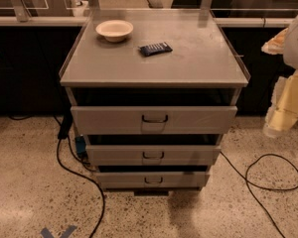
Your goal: Open bottom drawer
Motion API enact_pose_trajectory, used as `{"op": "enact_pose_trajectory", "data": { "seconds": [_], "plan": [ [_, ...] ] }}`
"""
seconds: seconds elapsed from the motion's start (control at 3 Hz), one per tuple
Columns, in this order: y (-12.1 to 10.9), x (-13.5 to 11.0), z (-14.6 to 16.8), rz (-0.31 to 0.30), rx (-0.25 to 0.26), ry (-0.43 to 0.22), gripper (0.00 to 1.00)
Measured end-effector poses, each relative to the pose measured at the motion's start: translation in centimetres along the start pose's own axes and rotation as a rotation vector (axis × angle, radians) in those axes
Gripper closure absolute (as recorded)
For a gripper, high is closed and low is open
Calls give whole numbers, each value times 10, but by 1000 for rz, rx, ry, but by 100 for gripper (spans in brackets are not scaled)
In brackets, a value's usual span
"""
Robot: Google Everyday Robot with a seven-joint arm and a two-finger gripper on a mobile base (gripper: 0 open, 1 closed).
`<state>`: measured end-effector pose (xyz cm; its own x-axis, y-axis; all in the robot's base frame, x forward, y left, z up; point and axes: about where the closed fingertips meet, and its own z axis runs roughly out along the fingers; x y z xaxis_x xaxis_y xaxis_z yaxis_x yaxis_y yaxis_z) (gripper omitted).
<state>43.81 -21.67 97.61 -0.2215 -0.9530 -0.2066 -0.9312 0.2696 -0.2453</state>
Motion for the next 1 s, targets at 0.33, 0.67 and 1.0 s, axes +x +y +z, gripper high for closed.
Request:
{"op": "enact_pose_trajectory", "data": {
  "seconds": [0.33,0.67,1.0],
  "plan": [
    [1,-1,0,-2,6,-9,0],
    [13,0,19,-17,-14,-33,0],
    [30,5,52,-21,-39,-54,0]
  ]
}}
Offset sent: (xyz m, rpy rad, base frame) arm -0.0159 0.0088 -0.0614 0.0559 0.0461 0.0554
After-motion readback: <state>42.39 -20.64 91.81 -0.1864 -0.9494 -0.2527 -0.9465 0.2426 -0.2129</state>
